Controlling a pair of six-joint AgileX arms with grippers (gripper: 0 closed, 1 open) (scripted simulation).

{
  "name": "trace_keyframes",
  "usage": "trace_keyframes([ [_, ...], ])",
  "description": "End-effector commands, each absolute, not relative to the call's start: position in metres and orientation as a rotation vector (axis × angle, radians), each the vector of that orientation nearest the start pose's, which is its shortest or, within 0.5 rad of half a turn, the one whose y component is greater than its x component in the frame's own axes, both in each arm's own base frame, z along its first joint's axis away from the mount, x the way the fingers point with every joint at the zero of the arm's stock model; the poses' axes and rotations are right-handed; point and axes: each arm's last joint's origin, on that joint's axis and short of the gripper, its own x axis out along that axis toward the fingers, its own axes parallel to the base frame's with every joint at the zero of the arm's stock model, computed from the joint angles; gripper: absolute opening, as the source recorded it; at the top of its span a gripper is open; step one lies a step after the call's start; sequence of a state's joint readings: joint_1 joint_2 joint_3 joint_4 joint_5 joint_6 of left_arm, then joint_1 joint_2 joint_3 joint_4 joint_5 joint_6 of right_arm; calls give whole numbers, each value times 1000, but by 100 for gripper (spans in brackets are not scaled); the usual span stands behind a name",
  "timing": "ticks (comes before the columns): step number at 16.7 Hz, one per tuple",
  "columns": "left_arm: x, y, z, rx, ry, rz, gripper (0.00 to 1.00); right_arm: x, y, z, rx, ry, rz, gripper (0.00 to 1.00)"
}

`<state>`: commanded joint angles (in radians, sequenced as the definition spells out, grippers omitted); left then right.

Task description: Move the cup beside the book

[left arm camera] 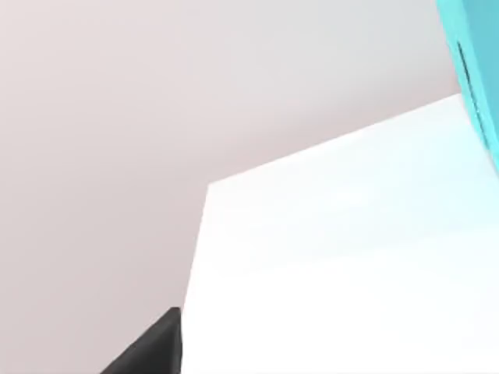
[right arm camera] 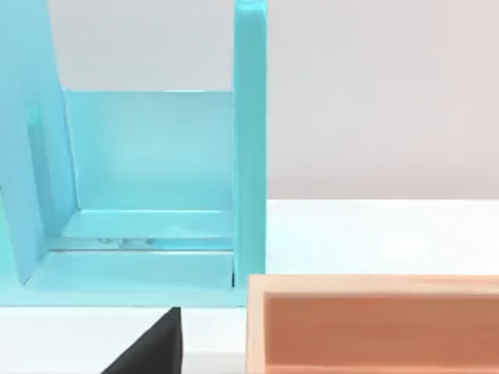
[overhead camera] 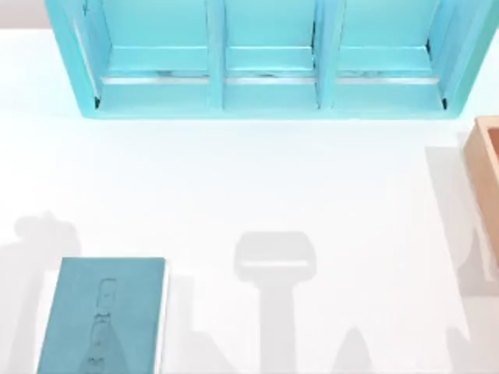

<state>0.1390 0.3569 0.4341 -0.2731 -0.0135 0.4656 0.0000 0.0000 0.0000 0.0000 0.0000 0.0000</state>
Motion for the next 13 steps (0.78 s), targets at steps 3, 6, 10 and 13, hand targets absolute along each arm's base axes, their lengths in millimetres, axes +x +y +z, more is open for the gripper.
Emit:
trace_keyframes([
  [3,130,29,298,685,364,111,100,106,-1,160,0,0,0,100],
  [6,157,48,337,921,541,63,100,106,-1,160,0,0,0,100],
  [10,208,88,359,1183,815,-131,100,106,-1,160,0,0,0,100],
  [13,248,125,346,1299,1009,-392,100,106,-1,160,0,0,0,100],
])
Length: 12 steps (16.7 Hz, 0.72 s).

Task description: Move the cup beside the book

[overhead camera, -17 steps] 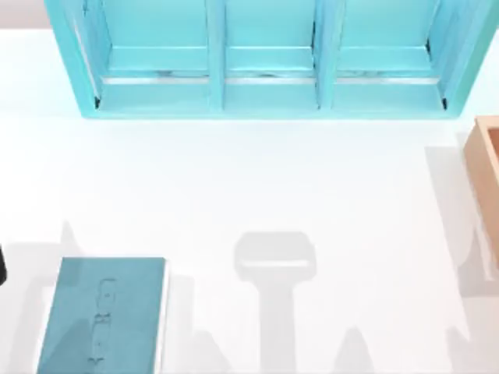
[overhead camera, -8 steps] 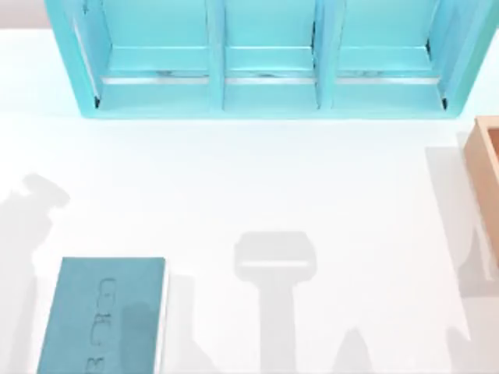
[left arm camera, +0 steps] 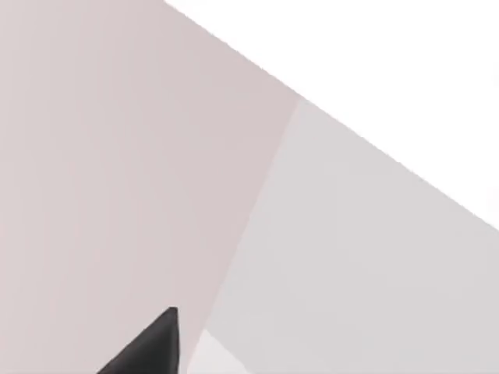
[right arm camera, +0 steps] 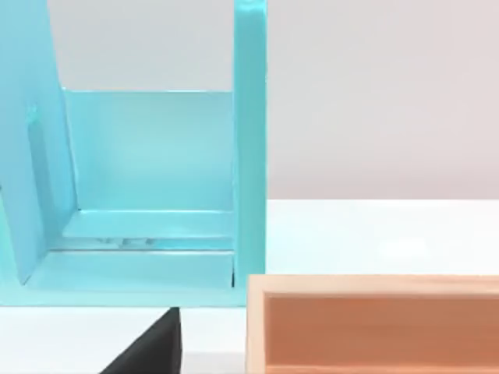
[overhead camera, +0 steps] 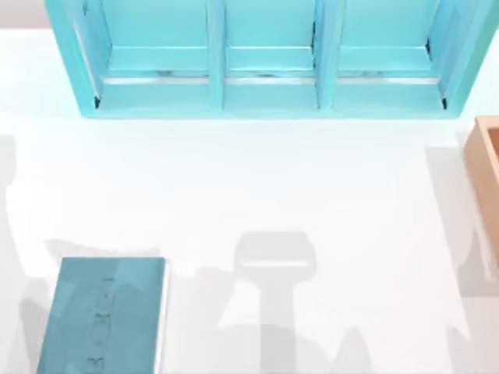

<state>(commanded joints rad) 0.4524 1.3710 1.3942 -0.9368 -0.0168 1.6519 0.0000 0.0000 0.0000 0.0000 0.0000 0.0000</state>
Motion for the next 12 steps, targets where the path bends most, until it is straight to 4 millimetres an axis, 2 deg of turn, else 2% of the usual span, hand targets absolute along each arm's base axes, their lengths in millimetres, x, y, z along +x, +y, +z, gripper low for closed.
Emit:
trace_keyframes([
  [4,287,169,300,1318,1168,-823,100,106,-1,160,0,0,0,100],
  [7,300,190,265,1266,1200,-1093,100,106,-1,160,0,0,0,100],
  [9,303,197,251,1233,1200,-1200,100,106,-1,160,0,0,0,100],
  [12,303,198,248,1224,1199,-1224,100,106,-1,160,0,0,0,100],
])
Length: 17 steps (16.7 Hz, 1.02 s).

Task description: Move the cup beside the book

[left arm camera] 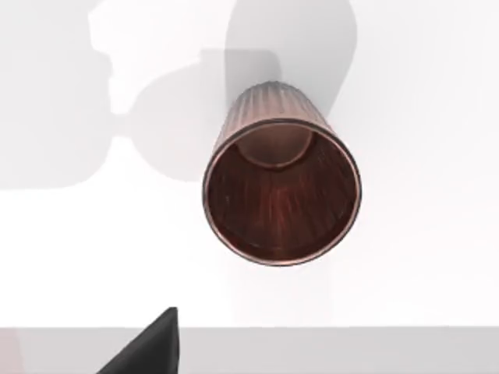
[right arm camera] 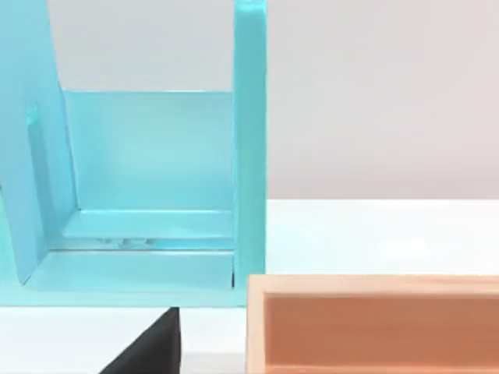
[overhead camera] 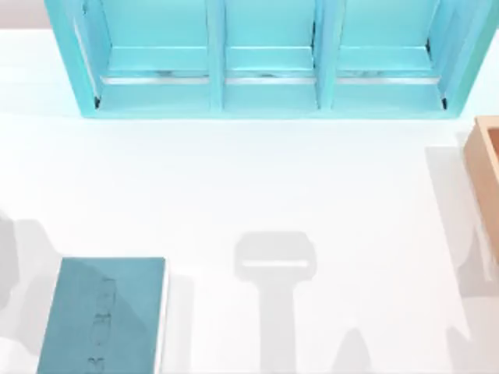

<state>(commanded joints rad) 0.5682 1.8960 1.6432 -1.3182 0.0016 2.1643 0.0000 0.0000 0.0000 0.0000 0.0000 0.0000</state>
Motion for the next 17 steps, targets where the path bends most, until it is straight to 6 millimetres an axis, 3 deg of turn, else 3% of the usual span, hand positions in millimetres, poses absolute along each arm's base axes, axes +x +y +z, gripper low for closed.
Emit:
trace_keyframes([
  [5,304,197,243,1223,1199,-1227,100,106,-1,160,0,0,0,100],
  [13,306,199,158,1228,1198,-1219,100,106,-1,160,0,0,0,100],
  [17,303,198,148,1224,1199,-1224,100,106,-1,160,0,0,0,100],
])
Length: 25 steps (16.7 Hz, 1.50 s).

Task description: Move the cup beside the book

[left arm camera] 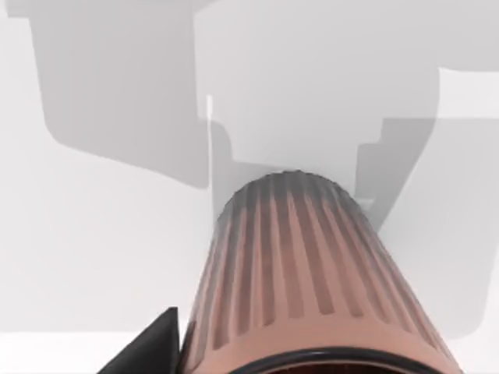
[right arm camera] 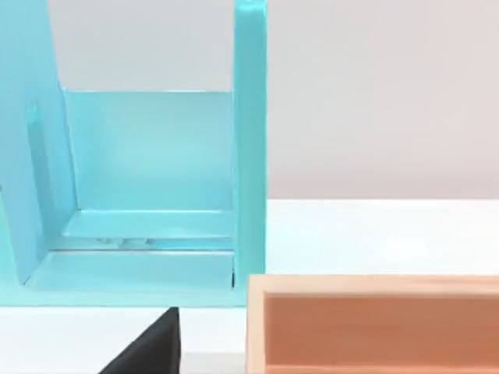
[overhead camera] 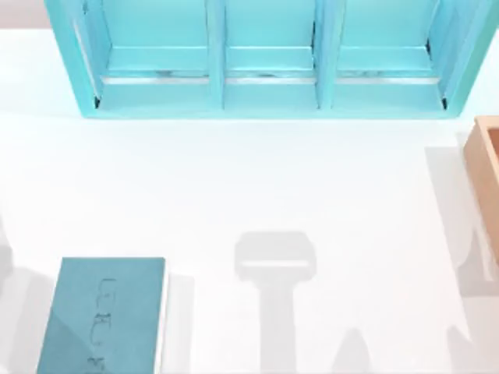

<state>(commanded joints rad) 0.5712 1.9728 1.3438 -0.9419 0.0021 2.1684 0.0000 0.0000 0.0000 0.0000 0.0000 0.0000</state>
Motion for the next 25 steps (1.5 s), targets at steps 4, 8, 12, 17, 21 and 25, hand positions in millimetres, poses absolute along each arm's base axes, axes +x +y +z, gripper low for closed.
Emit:
trace_keyframes([
  [4,303,198,148,1224,1199,-1224,85,106,-1,160,0,0,0,100],
  [8,303,198,148,1224,1199,-1224,55,106,-1,160,0,0,0,100],
  [12,303,198,148,1224,1199,-1224,25,106,-1,160,0,0,0,100],
  [17,303,198,148,1224,1199,-1224,0,106,-1,160,0,0,0,100],
  [21,303,198,148,1224,1199,-1224,0,106,-1,160,0,0,0,100],
  [25,304,198,150,1227,1197,-1223,0,106,-1,160,0,0,0,100],
])
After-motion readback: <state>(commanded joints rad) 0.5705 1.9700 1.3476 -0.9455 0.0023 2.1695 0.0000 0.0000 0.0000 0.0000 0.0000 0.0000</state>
